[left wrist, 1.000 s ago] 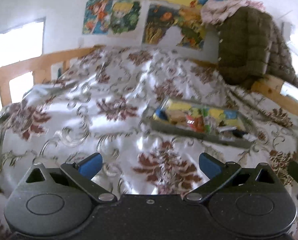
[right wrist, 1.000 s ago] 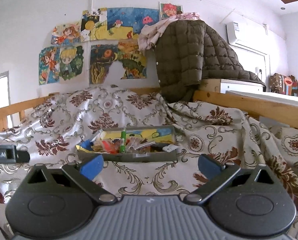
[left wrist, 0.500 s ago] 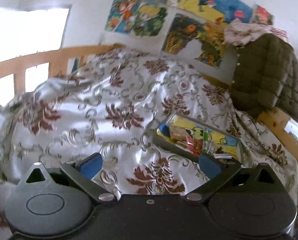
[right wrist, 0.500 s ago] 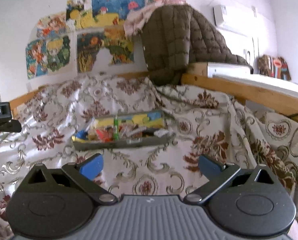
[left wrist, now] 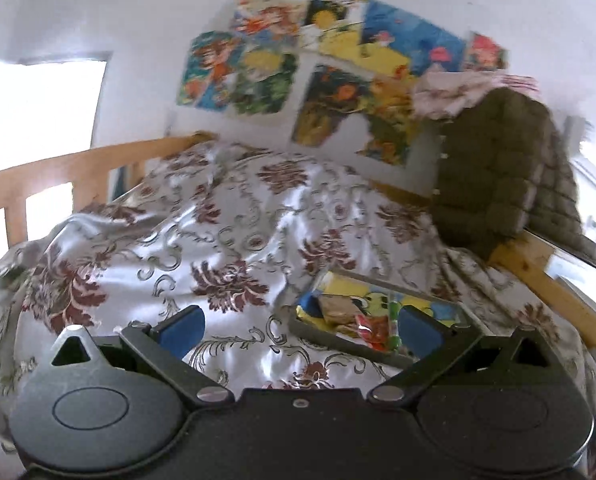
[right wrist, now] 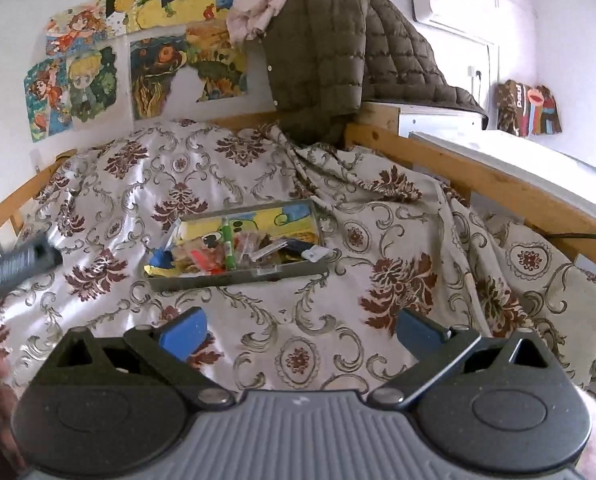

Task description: Organize snacks

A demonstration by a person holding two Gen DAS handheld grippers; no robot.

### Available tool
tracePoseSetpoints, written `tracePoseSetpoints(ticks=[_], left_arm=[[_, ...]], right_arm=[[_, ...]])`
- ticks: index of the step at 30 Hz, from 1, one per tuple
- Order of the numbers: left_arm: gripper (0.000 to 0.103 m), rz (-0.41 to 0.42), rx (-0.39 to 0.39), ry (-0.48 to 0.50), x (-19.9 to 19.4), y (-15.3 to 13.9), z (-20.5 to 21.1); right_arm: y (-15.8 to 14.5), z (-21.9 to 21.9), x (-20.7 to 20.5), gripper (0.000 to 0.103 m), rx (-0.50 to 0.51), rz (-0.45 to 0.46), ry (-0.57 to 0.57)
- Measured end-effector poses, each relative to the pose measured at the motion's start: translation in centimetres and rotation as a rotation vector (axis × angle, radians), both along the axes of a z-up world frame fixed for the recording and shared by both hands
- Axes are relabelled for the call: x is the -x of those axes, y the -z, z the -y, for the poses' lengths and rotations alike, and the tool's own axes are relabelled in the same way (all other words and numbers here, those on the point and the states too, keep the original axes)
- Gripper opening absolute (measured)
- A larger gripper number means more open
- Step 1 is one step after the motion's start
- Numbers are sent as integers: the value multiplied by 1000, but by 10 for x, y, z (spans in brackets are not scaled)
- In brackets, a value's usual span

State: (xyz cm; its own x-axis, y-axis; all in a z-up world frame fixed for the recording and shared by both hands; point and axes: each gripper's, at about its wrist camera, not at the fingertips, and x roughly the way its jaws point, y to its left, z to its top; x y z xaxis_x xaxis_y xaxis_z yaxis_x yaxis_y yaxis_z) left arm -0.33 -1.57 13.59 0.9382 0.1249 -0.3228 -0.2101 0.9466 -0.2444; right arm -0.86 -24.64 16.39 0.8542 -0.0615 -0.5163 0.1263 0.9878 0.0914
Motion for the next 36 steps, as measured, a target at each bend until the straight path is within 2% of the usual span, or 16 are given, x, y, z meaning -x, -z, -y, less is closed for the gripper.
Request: tracePoseSetpoints(ticks=[2,4,7,13,17,21,24,26,30,32,36], left_arm=[[102,-47,6,9,2,9,-12],[102,-99,46,-9,2,17,-26],[102,-118,89,-29,7,24,-51],[102,-168,-10,-109,12,25,-77],[102,-206,-23,-155,15,20,-86],[102,-227,-65,-146,13,32,-81],[102,-273,-49,-126,3,37,-74],[102,-280,-66,-108,-2,39,-66],[102,-247,-128,-103,-4,49,-47],[102,-244,-128,-95,-9,53,-37],[102,-216,-138,-54,-10,63,-20]], right_arm=[[-7,-12,-1,103,17,1,-25],[-12,-25,0,103,52,11,-38],[-14,-41,-1,103,105,26,-49],[-8,-71,-12,103,161,39,-84],[2,-88,-19,103,207,55,-123],[16,-93,-35,103,220,39,-138],[27,-89,-45,103,184,29,-164],[35,-85,-51,103,186,20,-179],[62,-63,-60,103,160,-10,-198],[72,-51,-61,103,148,-22,-196],[79,-33,-57,103,110,15,-215]])
